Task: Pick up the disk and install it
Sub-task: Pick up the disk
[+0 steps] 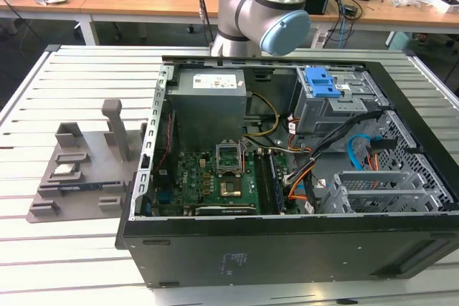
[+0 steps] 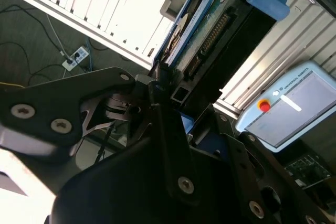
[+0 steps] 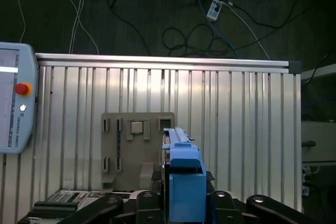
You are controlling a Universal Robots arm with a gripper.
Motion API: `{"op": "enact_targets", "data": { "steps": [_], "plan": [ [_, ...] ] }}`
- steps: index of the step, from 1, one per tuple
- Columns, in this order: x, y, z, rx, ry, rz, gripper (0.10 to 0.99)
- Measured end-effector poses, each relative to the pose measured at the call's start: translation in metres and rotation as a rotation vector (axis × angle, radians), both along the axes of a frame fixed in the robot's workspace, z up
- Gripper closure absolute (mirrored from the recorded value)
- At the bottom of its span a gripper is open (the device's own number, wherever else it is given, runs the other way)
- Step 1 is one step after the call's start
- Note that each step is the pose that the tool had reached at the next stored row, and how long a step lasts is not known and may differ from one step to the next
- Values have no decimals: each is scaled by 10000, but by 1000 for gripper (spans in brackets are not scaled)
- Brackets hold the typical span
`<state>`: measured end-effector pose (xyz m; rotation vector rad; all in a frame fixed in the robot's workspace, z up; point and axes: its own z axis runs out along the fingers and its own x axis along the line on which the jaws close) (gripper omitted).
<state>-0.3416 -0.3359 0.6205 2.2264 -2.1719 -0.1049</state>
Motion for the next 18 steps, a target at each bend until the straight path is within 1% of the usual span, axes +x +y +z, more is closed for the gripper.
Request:
{"op": "enact_targets", "data": {
  "steps": [3,9,12,13,14,15,17,18],
  "plan": [
    [1,0,60,0,6,0,722],
    [12,-1,64,0,8,3,722],
    [131,0,50,-1,11,1,722],
    [193,0,41,-2,14,0,722],
    [225,0,36,-2,14,0,722],
    [277,0,26,-1,13,0,722],
    [317,0,19,-1,13,0,722],
    [354,0,13,-2,14,0,722]
  ]
}}
